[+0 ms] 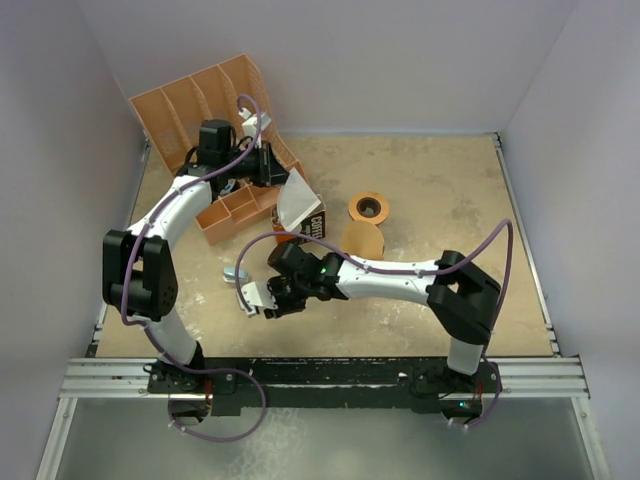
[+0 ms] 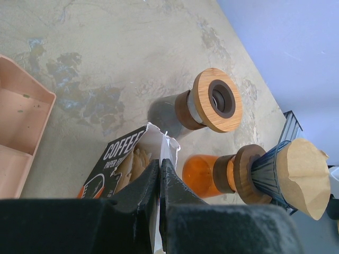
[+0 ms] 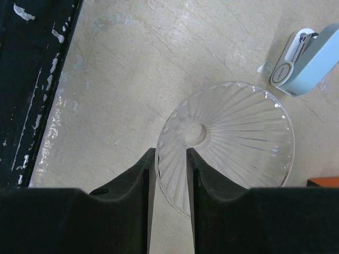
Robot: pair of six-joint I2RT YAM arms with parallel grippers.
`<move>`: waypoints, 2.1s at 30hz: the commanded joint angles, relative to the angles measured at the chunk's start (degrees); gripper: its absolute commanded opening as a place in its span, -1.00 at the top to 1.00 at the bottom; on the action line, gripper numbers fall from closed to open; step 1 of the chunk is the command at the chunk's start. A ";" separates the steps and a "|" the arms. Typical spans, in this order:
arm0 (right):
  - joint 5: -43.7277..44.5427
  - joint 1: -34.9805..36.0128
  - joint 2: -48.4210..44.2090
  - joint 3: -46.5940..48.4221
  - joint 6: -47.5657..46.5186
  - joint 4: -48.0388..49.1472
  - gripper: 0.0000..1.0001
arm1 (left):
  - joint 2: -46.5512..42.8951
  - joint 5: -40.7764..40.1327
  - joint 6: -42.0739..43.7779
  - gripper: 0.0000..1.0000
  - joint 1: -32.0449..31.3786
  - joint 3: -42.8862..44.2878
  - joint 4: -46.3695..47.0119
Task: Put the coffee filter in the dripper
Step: Pick up the coffee dripper from the center of the board, then place the coffee dripper in the dripper holder.
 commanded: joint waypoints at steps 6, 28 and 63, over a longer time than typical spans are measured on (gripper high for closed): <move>1.40 0.49 -0.39 1.44 0.08 0.81 0.72 | -2.55 1.33 0.15 1.00 0.28 1.77 2.55; -8.82 -15.77 -21.33 19.34 -0.95 -11.02 1.00 | 0.34 0.76 -0.36 1.00 0.79 4.31 0.26; 2.81 -40.54 -17.44 13.88 -10.72 -21.33 1.00 | 1.78 1.68 0.96 1.00 1.16 2.87 0.33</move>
